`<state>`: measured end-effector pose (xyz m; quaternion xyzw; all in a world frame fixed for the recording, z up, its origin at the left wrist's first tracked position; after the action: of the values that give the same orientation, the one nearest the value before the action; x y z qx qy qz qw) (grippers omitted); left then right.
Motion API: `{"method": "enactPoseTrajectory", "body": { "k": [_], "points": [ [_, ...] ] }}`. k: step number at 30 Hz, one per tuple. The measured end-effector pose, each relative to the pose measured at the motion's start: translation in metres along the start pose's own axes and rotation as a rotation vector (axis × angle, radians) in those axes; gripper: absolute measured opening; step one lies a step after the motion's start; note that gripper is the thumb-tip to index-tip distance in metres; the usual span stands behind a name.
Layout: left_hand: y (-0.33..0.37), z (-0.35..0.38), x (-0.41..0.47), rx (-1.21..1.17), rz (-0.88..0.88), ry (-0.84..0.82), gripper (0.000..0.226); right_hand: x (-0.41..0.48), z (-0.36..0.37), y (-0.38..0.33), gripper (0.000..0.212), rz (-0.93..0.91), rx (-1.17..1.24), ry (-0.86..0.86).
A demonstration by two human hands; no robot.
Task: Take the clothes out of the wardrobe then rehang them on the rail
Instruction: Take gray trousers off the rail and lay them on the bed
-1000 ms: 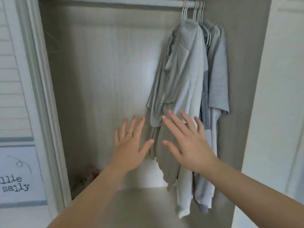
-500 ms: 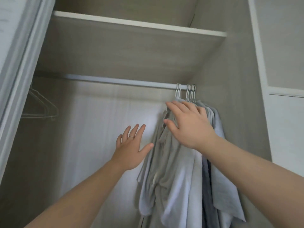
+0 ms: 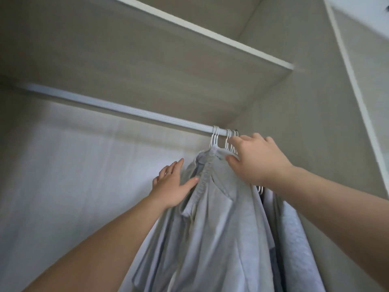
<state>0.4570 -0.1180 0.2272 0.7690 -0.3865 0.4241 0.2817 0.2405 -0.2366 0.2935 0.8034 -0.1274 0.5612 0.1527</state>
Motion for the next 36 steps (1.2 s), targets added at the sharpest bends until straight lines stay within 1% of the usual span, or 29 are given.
{"method": "enactPoseTrajectory", "body": {
  "k": [5,8,11,14,16,18,19,21,24,30,36],
  "points": [
    [-0.016,0.026,0.039,-0.109,0.021,-0.006,0.098,0.015,0.015,-0.01,0.037,-0.005,-0.148,0.008],
    [-0.023,0.042,0.053,-0.23,0.034,-0.031,0.115,0.021,0.023,-0.019,0.032,-0.014,-0.236,0.03],
    [-0.027,0.056,0.066,-0.325,0.056,-0.012,0.134,0.027,0.033,-0.027,0.028,-0.017,-0.298,0.041],
    [-0.032,0.074,0.076,-0.522,0.052,0.007,0.149,0.034,0.049,-0.032,0.023,0.0,-0.336,0.015],
    [-0.033,0.084,0.079,-0.666,0.06,0.024,0.146,0.04,0.055,-0.032,0.018,0.045,-0.325,-0.004],
    [-0.031,0.089,0.081,-0.739,0.097,0.064,0.132,0.045,0.057,-0.032,0.017,0.091,-0.334,0.001],
    [-0.031,0.09,0.081,-0.746,0.113,0.082,0.128,0.047,0.057,-0.032,0.017,0.109,-0.346,0.006],
    [-0.032,0.093,0.082,-0.745,0.127,0.093,0.127,0.053,0.06,-0.032,0.017,0.133,-0.368,0.006],
    [-0.034,0.098,0.086,-0.768,0.131,0.085,0.129,0.058,0.065,-0.031,0.008,0.17,-0.373,0.002],
    [-0.037,0.101,0.088,-0.749,0.138,0.08,0.129,0.065,0.065,-0.022,0.009,0.221,-0.271,0.057],
    [-0.036,0.086,0.09,-0.677,0.176,0.133,0.13,0.07,0.057,-0.022,0.012,0.24,-0.208,0.096]
  ]
}}
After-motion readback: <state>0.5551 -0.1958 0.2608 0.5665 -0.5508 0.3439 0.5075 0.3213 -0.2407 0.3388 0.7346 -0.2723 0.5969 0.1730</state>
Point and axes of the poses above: each hand's wrist, its own x-axis towards the middle knuckle, its own z-axis out of the palm, y = z × x, the point moved 9 cm from there along x, towards the middle knuckle, and after that the axes turned 14 degrees about z, right-handed, at the moved point
